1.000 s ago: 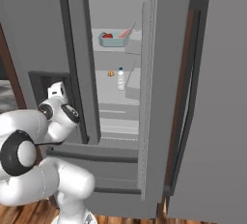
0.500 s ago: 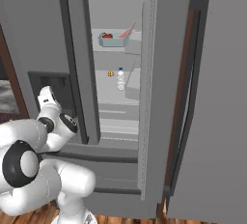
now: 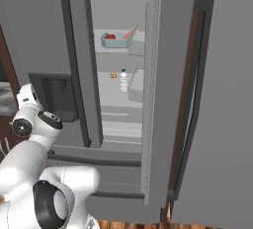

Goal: Place the tupperware on the top shelf of the fridge. Make space for the tupperware among the existing items by rearranging them on the shelves if needed. Close the fridge door when finished.

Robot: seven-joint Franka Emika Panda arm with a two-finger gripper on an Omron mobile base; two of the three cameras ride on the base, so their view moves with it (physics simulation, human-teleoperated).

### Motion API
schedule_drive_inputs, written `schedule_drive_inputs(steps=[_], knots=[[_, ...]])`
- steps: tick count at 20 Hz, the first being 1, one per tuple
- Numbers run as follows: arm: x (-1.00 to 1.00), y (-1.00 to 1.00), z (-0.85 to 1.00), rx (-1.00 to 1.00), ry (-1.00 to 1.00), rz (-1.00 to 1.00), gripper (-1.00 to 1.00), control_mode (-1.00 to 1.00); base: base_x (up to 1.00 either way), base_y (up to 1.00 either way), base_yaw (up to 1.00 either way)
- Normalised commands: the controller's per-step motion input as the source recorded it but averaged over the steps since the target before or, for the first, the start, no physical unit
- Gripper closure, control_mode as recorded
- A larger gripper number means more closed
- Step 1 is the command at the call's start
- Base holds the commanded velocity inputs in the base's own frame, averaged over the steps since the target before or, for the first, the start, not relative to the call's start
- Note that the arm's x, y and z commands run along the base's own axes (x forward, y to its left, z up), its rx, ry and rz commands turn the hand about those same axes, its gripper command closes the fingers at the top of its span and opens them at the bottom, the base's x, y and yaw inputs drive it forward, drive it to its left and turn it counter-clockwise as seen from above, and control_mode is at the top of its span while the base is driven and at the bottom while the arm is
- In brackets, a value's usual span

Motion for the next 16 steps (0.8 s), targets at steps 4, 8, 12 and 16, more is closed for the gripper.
schedule_drive_inputs(steps=[4, 8, 12, 16], knots=[[-0.46, 0.00, 1.00, 0.03, 0.48, 0.00, -1.00, -1.00, 0.00, 0.00, 0.00], [-0.30, 0.00, 1.00, 0.03, 0.45, 0.00, -1.00, -1.00, 0.00, 0.00, 0.00], [-0.28, -0.21, 1.00, 0.06, 0.24, 0.00, -1.00, -1.00, 0.00, 0.00, 0.00], [-0.79, -0.62, 0.20, 0.03, -0.03, 0.00, -1.00, -1.00, 0.00, 0.00, 0.00]])
